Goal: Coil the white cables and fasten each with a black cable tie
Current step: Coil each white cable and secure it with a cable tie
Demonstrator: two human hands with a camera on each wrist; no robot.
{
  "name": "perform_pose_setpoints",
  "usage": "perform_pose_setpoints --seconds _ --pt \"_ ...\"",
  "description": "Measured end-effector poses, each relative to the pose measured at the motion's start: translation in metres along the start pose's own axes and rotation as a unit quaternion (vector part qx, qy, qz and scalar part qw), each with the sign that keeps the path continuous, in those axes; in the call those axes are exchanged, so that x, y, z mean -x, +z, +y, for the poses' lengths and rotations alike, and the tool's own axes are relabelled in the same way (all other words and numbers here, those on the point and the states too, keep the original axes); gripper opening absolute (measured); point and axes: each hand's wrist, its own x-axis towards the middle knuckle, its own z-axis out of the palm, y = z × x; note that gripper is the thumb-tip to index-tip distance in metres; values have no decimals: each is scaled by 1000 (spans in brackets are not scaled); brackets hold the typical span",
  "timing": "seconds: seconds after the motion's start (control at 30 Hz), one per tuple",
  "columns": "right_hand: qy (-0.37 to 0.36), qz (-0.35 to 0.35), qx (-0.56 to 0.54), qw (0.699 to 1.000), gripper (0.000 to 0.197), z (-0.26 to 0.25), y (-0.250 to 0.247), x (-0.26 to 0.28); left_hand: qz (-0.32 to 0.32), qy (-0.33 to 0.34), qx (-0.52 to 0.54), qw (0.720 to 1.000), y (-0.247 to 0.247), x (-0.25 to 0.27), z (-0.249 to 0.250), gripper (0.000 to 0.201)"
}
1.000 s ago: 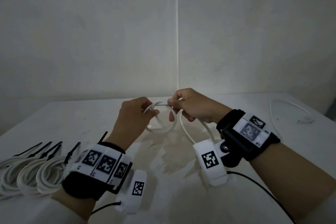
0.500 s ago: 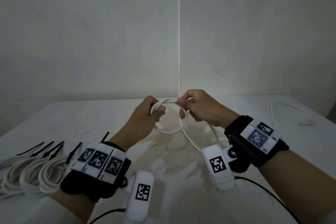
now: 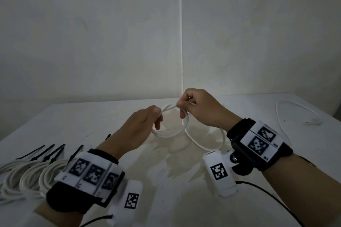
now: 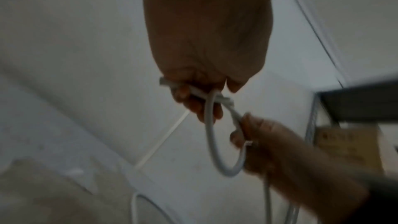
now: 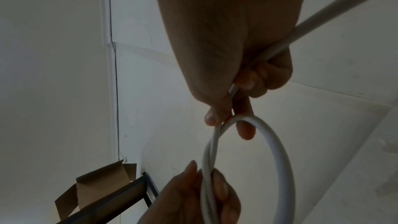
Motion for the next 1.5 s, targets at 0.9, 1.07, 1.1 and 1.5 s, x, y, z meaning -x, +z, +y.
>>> perform_pose_setpoints --seconds 0.9,1.07,1.1,1.5 --pt "-35 77 4 996 13 18 -2 -7 175 -121 317 924 -7 -18 -1 39" --pt "-45 81 41 995 7 42 -3 -3 250 -150 366 884 -39 -15 -24 38" --pt "-46 77 51 995 7 44 -1 -4 256 -150 361 884 -41 -15 -25 38" --pt "-109 48 421 899 20 33 34 -24 258 -141 280 914 -47 -6 -39 40"
